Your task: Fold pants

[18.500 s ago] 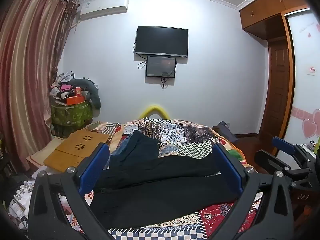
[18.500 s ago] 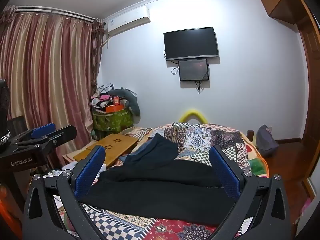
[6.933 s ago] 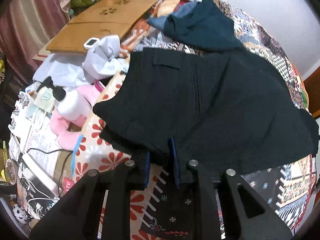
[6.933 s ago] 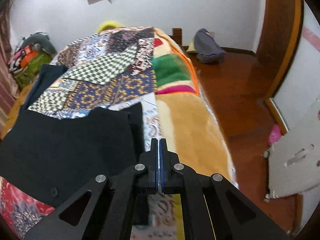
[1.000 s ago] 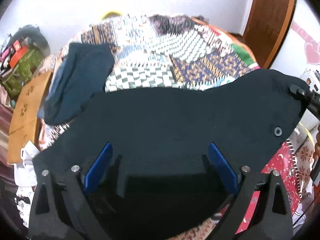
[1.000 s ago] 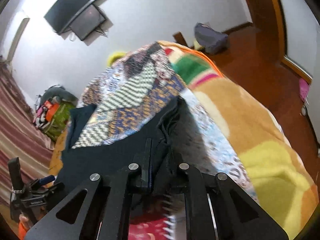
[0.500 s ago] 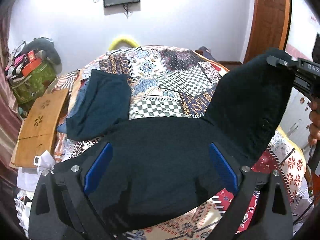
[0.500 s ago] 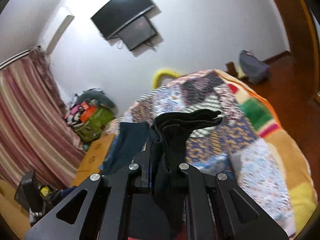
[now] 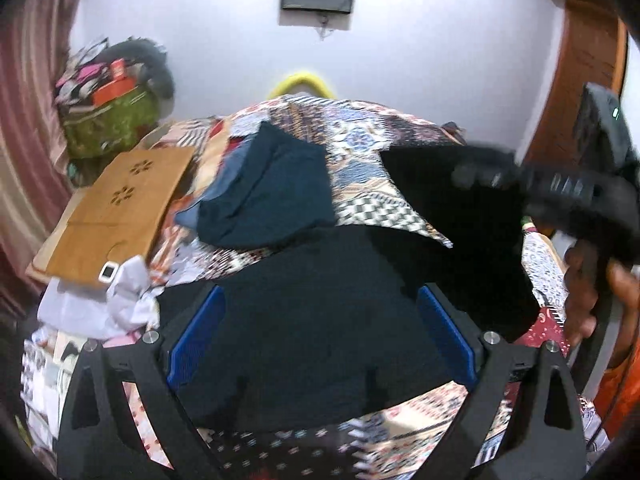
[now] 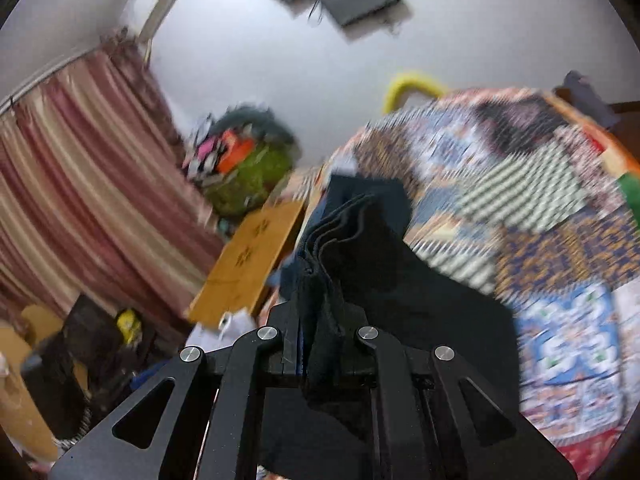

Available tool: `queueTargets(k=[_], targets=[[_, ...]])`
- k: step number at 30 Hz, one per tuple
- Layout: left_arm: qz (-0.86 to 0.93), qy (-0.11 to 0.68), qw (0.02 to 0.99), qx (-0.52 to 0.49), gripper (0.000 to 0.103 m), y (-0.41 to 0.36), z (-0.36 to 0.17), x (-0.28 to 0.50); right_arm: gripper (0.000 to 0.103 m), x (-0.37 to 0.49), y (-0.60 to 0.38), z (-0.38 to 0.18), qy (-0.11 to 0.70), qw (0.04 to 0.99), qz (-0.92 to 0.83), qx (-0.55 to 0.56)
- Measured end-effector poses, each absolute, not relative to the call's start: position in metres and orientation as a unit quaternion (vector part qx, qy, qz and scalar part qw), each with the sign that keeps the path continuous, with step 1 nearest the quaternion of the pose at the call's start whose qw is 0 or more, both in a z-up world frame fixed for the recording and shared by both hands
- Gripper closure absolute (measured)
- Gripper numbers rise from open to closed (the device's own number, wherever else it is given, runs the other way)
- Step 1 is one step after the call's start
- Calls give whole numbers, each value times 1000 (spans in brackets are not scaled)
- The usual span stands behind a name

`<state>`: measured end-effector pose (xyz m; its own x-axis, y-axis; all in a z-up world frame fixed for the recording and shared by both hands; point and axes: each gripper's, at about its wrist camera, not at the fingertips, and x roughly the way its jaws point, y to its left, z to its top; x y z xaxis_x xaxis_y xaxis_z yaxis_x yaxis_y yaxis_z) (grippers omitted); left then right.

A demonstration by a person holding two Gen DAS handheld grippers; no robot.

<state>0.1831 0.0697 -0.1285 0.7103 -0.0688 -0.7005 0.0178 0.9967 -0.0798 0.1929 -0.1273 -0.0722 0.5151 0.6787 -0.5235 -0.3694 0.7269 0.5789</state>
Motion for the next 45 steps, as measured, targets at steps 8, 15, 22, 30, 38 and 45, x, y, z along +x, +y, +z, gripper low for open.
queueTargets(k=[8, 15, 22, 30, 38, 45], targets=[[3, 395, 918, -44, 6, 95, -141, 170, 94, 166, -56, -137, 474, 805, 347, 84], [-3, 395, 918, -41, 6, 92, -140, 175, 78, 144, -52, -146, 503, 772, 387, 25], [-20, 394, 918, -47, 6, 79, -132, 195, 55, 128, -73, -118, 471, 787, 398, -32], [-61, 406, 910, -57, 6, 55, -122, 238, 54, 158, -124, -80, 415, 835, 361, 3], [-88, 462, 881, -45, 6, 21, -151, 293, 54, 205, -156, -91, 429, 846, 315, 36], [-102, 546, 832, -10, 6, -3, -212, 326, 54, 234, -155, -147, 502, 803, 319, 35]])
